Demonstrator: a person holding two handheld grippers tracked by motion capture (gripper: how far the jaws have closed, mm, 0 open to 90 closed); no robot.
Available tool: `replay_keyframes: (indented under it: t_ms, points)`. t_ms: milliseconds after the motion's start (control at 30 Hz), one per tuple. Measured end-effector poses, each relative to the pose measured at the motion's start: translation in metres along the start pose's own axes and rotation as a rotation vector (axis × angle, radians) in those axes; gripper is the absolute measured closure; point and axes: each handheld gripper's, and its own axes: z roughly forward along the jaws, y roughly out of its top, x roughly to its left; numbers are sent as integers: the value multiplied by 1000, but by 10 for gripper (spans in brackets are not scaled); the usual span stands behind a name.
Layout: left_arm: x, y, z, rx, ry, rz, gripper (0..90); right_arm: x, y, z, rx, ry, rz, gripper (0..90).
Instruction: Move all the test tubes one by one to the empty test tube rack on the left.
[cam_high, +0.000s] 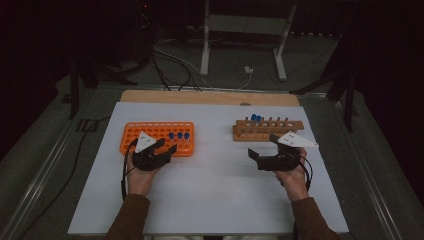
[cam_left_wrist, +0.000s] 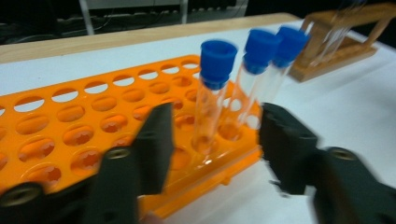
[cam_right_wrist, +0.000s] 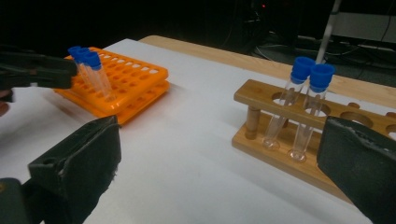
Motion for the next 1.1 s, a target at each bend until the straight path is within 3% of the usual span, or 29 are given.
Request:
replay_keyframes:
  t_ms: [133, 333, 633, 833, 1100]
  points:
    - [-2, 4, -11, -21, 16, -17, 168, -3, 5, 3, 2, -12, -3, 0]
    - [-7, 5, -25, -24, -6, -11, 20, -11, 14, 7, 0, -37, 4, 0]
    - [-7, 0, -41, -45, 0, -11, 6, -28, 25, 21, 30, -85, 14, 52]
    - [-6, -2, -41, -43, 11, -13, 6, -40, 24, 33, 58, -115, 42, 83]
    - [-9, -3, -37, -29, 6, -2, 6, -56, 21, 46, 71, -148, 83, 208]
